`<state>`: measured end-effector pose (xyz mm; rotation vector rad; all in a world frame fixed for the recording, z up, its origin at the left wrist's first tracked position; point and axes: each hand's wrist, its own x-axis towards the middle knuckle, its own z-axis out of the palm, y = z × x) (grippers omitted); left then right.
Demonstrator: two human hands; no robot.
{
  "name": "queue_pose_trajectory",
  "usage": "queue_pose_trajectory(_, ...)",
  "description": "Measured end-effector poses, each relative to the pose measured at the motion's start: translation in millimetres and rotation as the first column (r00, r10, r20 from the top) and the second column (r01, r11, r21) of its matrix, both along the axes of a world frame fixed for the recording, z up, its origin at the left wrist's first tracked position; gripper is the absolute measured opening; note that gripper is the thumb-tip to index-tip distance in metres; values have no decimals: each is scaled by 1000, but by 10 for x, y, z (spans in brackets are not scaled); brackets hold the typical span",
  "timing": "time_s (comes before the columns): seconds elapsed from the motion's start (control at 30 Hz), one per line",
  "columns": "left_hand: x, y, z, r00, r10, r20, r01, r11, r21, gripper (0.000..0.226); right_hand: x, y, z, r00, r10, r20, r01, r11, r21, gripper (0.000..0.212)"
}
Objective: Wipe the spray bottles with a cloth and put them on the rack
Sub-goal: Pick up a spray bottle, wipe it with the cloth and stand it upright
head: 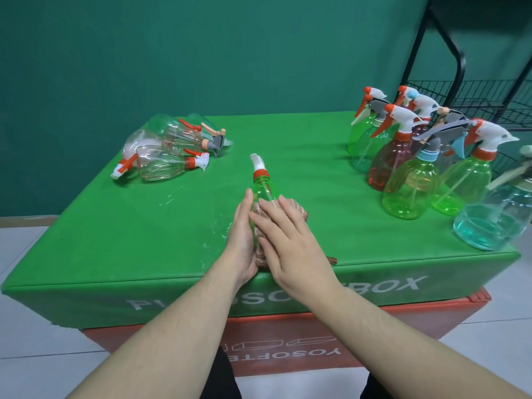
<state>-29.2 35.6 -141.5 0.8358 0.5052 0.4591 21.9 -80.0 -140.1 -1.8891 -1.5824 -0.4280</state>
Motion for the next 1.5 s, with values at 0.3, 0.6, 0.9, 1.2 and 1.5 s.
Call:
queue_pose_trajectory(0.3,66,40,-88,996,10,86,-12,1000,24,107,-42,-51,66,995,-12,-95,10,1000,-21,47)
queue_pose_trajectory(0.6,26,-48,-18,999,-3,47,-3,994,113,56,97,151,352,967,-38,-251,32,999,-29,57)
queue_pose_trajectory(0.9,-50,-142,166,1000,-19,3,19,996,86,43,169,440,619,918,-277,-285,228,954,-194,48)
queue_pose_trajectory(1.2,-55,-138,142,999,48,1,-48,996,72,42,110,388,493,924,-158,-348,134,987,-93,48)
queue_pose_trajectory(1.5,-32,-125,118,1000,28,5,-28,1000,5,64,-5,89,178,993,-65,-100,68,997,25,49)
